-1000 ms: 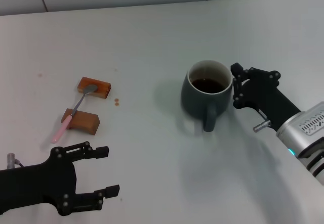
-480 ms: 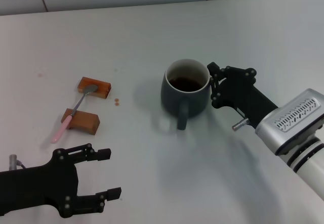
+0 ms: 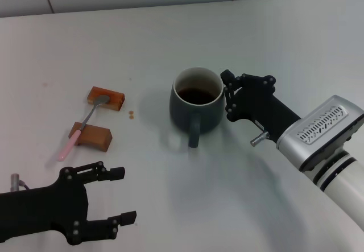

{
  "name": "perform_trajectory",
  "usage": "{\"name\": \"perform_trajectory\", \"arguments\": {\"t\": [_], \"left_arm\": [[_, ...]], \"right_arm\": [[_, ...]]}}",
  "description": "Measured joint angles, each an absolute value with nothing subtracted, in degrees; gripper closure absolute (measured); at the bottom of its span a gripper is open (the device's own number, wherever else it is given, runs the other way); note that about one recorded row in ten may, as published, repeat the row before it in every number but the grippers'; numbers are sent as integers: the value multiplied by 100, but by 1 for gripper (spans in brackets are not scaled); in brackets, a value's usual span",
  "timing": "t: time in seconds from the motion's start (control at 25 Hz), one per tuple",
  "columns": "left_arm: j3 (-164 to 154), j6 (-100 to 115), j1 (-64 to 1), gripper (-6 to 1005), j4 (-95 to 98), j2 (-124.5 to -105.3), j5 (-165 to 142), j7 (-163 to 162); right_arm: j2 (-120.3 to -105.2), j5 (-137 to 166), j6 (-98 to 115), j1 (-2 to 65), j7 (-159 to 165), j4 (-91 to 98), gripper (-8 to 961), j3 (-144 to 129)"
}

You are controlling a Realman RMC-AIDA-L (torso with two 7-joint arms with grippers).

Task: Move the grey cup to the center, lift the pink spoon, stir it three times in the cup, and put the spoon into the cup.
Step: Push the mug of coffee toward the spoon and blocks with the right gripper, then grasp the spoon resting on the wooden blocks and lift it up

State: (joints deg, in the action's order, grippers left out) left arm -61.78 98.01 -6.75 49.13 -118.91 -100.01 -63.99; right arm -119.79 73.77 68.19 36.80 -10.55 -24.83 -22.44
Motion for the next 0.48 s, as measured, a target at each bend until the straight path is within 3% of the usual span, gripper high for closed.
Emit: {"name": "perform_trajectory", "arguments": {"t": [0.28,0.48], "left_arm": [[-6179,9797,-660,213,4910,-11891,-9982,-6397],[-6179,9785,-669,213,4862,-11891,-9947,-6336]], "right_arm": [[-11959,7360,6889,3574,-1012,-2455,939,-2144],[-11945,7374,7583,3026,-898,-2187,940,-1414]]}}
